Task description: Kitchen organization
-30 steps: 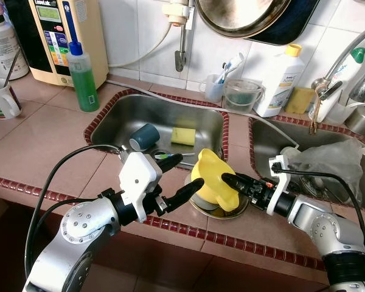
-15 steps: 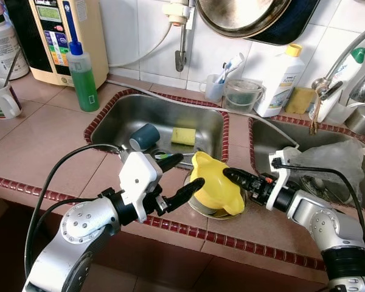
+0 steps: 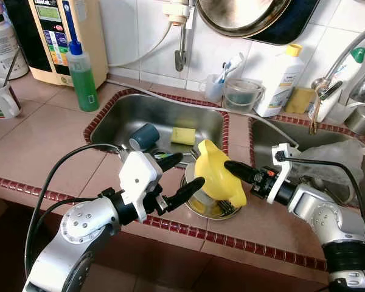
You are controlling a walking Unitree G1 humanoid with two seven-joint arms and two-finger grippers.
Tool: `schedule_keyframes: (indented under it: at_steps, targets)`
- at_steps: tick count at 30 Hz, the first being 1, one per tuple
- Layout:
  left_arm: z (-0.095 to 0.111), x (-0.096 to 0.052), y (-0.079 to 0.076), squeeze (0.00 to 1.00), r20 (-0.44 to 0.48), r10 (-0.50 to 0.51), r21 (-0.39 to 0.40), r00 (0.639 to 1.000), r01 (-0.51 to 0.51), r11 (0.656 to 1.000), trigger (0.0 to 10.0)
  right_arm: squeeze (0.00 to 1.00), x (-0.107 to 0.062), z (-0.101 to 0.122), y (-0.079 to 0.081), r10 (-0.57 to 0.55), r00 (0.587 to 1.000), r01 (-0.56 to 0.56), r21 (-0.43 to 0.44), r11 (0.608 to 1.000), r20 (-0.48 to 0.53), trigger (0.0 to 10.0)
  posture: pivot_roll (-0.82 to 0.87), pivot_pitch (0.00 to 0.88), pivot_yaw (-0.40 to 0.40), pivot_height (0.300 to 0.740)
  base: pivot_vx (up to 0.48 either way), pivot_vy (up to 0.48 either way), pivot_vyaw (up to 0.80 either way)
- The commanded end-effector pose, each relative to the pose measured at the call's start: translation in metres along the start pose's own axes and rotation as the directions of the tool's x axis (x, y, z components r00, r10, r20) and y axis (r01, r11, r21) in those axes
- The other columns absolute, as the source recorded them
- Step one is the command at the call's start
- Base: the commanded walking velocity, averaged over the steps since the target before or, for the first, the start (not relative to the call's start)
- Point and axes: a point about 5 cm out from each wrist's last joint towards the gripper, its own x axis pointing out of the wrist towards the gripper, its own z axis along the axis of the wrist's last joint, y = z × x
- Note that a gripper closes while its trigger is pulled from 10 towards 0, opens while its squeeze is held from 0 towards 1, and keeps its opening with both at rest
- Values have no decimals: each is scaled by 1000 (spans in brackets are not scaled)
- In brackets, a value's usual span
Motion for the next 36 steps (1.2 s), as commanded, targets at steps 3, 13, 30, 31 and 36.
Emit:
schedule_keyframes:
  at_steps: [3,13,30,31,36]
  targets:
    - [5,3,-1,0,11,-8,17,1000,8,1000,10000,0,-2,10,1,16,999,-17,7,1000,36,0,116,0,-92,740,0,0,0]
    - [5,5,0,0,15,-10,19,1000,9,1000,10000,0,-1,43,5,55,975,-78,99,992,214,10000,117,0,-93,740,0,0,0]
    - [0,8,9,0,2,53,-9,999,-53,999,10000,0,-1,98,-11,-176,853,218,-30,975,492,10000,124,0,-102,740,0,0,0]
    - [-1,8,10,0,-3,56,-5,998,-56,998,10000,0,-1,99,-11,-184,848,233,-37,972,496,10000,122,0,-103,740,0,0,0]
    - [-1,8,10,0,-3,56,-5,998,-56,998,10000,0,-1,99,-11,-184,848,233,-37,972,496,10000,122,0,-103,740,0,0,0]
